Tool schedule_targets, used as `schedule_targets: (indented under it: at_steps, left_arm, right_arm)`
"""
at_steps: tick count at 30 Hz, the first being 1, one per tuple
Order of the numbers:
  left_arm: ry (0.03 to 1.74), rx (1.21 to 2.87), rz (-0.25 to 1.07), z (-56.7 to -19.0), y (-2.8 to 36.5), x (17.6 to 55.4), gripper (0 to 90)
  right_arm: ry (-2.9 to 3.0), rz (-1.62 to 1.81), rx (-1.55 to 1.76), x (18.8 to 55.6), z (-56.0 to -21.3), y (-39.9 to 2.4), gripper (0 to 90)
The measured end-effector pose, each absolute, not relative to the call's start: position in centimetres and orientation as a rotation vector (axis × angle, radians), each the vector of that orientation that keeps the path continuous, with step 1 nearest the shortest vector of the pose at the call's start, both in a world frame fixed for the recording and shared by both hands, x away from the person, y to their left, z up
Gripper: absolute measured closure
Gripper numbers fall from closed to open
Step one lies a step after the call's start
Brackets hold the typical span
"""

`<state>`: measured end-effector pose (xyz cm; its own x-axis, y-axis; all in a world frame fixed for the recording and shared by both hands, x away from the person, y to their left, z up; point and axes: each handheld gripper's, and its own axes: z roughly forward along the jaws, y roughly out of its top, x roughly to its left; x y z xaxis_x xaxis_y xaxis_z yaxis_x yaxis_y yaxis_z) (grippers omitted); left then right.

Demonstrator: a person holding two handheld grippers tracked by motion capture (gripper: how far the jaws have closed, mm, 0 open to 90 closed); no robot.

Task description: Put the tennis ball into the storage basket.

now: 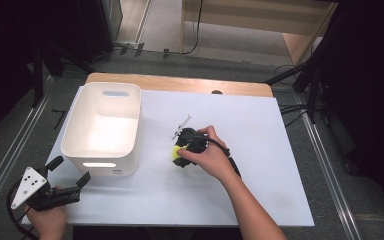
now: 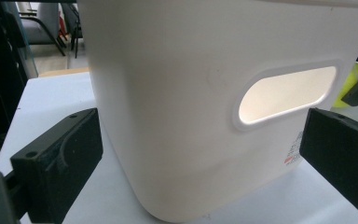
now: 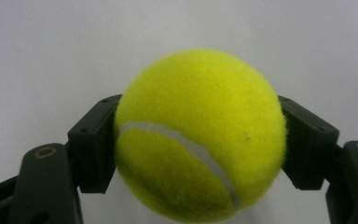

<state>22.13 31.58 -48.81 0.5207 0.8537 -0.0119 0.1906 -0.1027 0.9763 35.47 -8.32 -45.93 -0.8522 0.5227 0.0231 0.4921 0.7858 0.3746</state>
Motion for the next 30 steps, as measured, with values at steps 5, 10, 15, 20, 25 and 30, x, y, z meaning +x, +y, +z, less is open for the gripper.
schedule_targets:
  at_steps: [5,10,15,20,25,30]
  left_arm:
    - [0.909,1.607,0.717,-48.8,31.6,22.1,0.0]
    - [0.907,1.607,0.714,-48.8,31.6,22.1,0.0]
    - [0.907,1.606,0.716,-48.8,31.6,22.1,0.0]
    - [0.907,1.605,0.717,-48.8,31.6,22.2,0.0]
    - [0.905,1.606,0.716,-48.8,31.6,22.1,0.0]
    - [0.904,1.611,0.716,-48.8,31.5,22.1,0.0]
  right_arm:
    - [2.893,0.589,0.801,35.6,-45.2,-8.2,23.4]
    - [2.904,0.587,0.774,35.7,-44.5,-7.8,23.4]
    - [2.905,0.602,0.765,35.7,-43.7,-7.5,23.4]
    - [2.916,0.612,0.726,35.8,-42.8,-7.2,23.4]
    - [2.917,0.627,0.700,36.0,-41.9,-6.9,23.4]
    - [2.914,0.635,0.689,36.1,-41.1,-6.5,23.4]
